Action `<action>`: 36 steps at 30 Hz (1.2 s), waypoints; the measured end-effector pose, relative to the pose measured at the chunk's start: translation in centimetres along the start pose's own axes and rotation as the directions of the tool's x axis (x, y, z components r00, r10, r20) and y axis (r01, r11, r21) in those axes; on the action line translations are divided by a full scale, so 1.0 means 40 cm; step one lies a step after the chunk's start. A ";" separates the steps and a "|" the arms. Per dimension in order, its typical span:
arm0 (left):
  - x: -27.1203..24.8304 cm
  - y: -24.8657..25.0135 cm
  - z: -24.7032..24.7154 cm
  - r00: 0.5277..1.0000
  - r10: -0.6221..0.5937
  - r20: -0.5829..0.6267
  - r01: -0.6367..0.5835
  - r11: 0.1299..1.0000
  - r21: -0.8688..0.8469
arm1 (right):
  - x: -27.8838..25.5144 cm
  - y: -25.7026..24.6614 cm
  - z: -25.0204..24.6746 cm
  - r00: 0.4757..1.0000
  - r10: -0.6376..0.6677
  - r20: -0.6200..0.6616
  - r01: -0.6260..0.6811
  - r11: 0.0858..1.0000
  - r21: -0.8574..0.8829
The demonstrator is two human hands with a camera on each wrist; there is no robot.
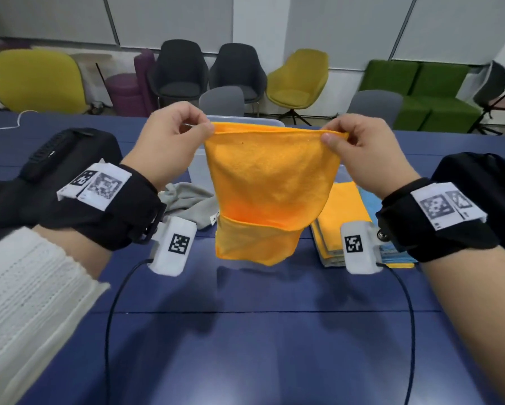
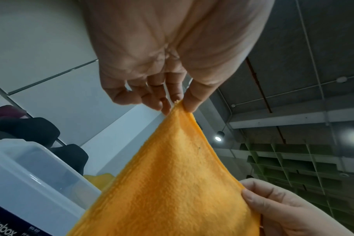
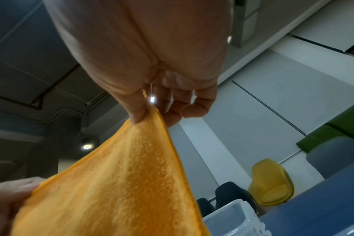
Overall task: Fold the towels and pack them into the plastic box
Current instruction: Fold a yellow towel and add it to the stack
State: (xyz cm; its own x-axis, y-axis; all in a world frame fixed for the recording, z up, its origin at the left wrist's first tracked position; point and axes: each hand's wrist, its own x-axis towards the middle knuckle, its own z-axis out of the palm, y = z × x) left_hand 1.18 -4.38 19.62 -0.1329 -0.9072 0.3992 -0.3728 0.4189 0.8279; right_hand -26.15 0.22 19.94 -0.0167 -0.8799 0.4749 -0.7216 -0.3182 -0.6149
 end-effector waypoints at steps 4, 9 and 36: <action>0.004 0.008 0.013 0.999 0.038 -0.037 -0.039 0.999 -0.004 | 0.001 0.007 -0.008 0.994 0.015 -0.107 -0.014 1.000 0.014; 0.010 0.028 0.018 0.990 0.088 -0.106 -0.095 0.994 -0.057 | 0.010 -0.004 -0.030 0.970 -0.026 -0.243 0.043 0.997 0.066; -0.059 0.042 0.151 0.802 0.229 0.552 -0.093 0.961 -0.262 | -0.023 -0.103 0.022 0.944 -0.174 0.279 0.117 0.971 0.210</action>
State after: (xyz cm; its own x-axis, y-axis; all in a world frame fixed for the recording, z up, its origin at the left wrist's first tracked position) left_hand -4.68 -1.78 17.70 -0.6989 -0.6529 0.2918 -0.1050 0.4973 0.8612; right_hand -22.57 2.02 21.50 0.3030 -0.8740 0.3799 -0.5571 -0.4859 -0.6735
